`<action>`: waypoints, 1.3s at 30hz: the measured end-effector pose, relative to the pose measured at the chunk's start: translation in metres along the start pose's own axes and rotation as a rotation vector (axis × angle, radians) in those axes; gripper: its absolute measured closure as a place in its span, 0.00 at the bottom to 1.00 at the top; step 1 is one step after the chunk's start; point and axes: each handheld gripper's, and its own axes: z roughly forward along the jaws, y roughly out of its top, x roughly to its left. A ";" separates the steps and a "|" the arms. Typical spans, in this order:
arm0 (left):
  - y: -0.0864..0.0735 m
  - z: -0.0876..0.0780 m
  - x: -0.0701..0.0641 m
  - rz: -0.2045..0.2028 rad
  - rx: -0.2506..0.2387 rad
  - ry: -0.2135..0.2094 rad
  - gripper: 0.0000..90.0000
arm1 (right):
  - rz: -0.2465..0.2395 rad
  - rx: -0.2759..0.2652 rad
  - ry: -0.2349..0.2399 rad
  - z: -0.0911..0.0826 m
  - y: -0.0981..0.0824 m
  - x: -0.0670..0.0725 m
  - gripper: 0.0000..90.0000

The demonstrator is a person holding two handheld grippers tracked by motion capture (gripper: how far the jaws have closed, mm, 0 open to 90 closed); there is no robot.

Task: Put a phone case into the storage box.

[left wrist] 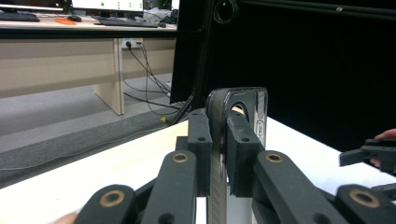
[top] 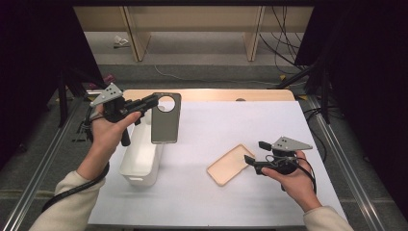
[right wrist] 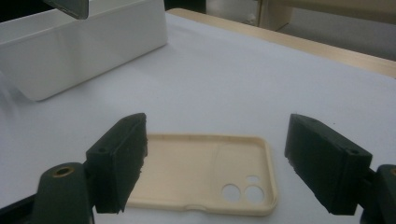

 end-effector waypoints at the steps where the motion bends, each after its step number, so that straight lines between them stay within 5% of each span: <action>1: 0.000 0.000 0.000 0.000 0.000 0.000 0.90 | 0.001 0.001 -0.002 -0.001 0.000 0.000 0.25; 21: 0.004 -0.011 0.048 -0.013 0.000 0.080 0.90 | 0.017 -0.004 -0.015 -0.005 -0.003 -0.003 0.25; 39: 0.003 -0.009 0.071 -0.027 0.008 0.111 0.91 | 0.020 -0.004 -0.017 -0.005 -0.003 -0.004 0.25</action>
